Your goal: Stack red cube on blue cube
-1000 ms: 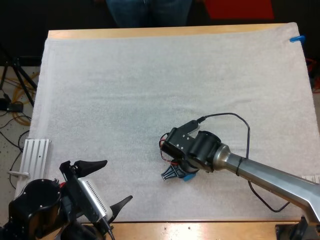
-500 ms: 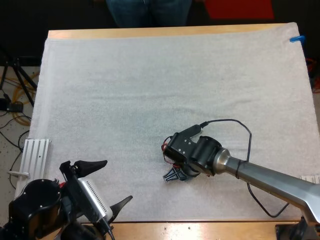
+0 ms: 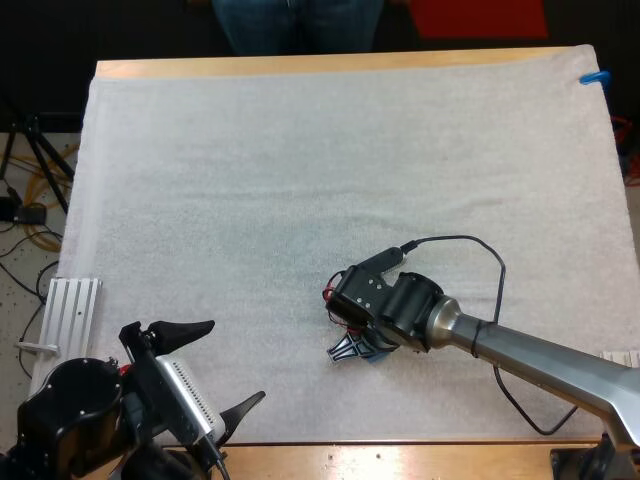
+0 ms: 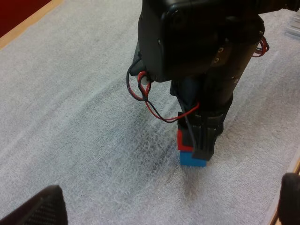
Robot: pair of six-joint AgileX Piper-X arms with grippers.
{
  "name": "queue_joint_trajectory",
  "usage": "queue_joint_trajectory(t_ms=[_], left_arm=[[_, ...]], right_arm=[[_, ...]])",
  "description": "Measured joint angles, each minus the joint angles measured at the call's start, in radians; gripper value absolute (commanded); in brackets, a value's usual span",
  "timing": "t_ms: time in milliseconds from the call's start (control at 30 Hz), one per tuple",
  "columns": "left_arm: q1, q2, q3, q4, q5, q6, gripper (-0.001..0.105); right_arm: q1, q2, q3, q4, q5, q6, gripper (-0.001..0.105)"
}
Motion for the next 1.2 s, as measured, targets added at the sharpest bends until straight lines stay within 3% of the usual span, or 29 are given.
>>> queue_joint_trajectory(t_ms=[67,167,433,733,1000,1200], left_arm=[[0.0,0.0,0.0,0.0,0.0,0.0,0.087],[0.0,0.0,0.0,0.0,0.0,0.0,0.087],[0.0,0.0,0.0,0.0,0.0,0.0,0.087],[0.0,0.0,0.0,-0.062,0.0,0.0,0.087],[0.002,0.113,-0.002,-0.201,-0.051,-0.015,0.087],[0.147,0.229,-0.002,-0.354,-0.041,-0.017,0.087]], right_arm=[[0.0,0.0,0.0,-0.001,0.0,-0.002,0.06],[0.0,0.0,0.0,-0.001,0.003,-0.002,0.069],[0.0,-0.008,-0.006,-0.001,0.045,-0.014,0.069],[-0.021,-0.194,-0.086,-0.007,0.087,-0.089,0.069],[-0.246,-0.257,-0.09,-0.012,0.038,-0.207,0.069],[-0.454,-0.257,-0.09,-0.014,-0.072,-0.312,0.069]])
